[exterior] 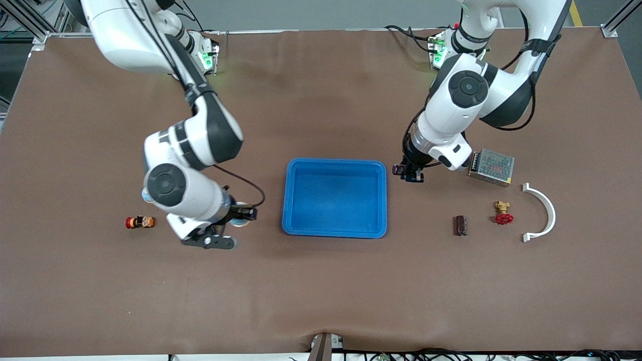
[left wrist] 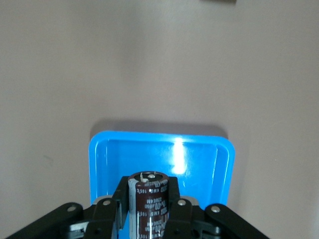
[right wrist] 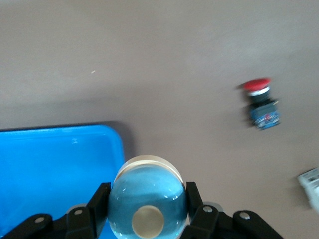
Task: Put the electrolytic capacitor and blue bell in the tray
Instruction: 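Carry the bell and capacitor with both grippers over the blue tray, then lower the bell and capacitor into the tray and open both grippers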
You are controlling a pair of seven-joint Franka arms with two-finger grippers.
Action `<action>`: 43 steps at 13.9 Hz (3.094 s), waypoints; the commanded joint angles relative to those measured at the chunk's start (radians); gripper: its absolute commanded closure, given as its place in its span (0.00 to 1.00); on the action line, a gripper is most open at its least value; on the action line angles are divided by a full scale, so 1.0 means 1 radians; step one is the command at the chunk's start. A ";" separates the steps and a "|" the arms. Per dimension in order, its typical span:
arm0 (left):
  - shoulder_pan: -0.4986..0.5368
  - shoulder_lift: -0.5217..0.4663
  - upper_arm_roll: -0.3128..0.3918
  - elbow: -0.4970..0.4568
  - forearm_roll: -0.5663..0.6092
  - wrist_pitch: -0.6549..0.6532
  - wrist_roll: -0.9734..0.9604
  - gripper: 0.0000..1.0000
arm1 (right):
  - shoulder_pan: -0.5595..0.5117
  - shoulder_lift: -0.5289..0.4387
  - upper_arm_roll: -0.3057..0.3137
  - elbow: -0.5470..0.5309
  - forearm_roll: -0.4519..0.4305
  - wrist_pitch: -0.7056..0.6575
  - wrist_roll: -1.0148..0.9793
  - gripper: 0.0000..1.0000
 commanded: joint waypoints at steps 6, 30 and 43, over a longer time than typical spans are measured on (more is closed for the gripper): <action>-0.078 0.009 -0.026 -0.124 0.148 0.145 -0.228 1.00 | 0.142 -0.008 -0.013 -0.116 0.035 0.152 0.211 0.46; -0.152 0.388 -0.020 -0.003 0.707 0.283 -0.699 1.00 | 0.340 0.007 -0.022 -0.392 0.006 0.468 0.417 0.46; -0.167 0.482 0.015 0.048 0.862 0.280 -0.781 1.00 | 0.340 0.052 -0.031 -0.392 -0.002 0.527 0.417 0.46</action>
